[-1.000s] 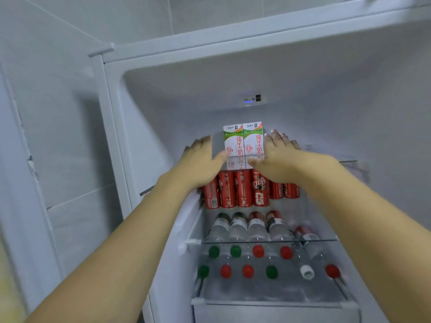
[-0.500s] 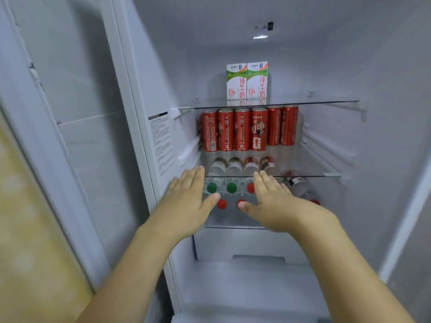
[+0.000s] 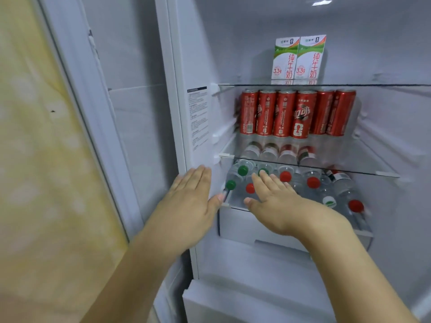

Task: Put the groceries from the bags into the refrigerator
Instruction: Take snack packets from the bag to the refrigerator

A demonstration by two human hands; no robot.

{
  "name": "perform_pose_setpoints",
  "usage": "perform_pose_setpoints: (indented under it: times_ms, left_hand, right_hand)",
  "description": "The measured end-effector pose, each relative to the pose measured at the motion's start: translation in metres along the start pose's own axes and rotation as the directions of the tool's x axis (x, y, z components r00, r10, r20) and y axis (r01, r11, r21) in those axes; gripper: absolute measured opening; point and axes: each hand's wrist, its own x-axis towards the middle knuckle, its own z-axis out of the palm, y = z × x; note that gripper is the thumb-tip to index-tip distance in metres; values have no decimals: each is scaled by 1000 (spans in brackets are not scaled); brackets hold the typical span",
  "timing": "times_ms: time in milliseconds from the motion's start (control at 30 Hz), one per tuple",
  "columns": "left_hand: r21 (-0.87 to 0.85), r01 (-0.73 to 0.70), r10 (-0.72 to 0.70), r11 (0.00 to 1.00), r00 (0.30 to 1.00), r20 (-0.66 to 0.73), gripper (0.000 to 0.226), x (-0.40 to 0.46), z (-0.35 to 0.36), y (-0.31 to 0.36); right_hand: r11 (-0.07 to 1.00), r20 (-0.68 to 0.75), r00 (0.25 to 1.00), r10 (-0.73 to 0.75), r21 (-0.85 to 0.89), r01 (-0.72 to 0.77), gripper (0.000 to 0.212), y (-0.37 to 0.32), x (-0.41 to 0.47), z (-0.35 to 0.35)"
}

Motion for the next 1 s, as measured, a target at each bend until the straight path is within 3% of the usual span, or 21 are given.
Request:
perform_pose_setpoints:
  times_ms: [267,567,1000]
  left_hand:
    - [58,258,-259,965,966,11,67,-52,-12,-17]
    - [139,451,-449,882,892,-43,69,-142,-37,-41]
    - [180,679,-678,711,731,-78,70,-273,-78,-61]
  right_hand:
    - [979,105,974,-203,22,202,63,-39,5,22]
    - [895,33,894,-447,40,445,64,-117,-38,32]
    - [766,128,757,-641,32,642,65,-218,-95,65]
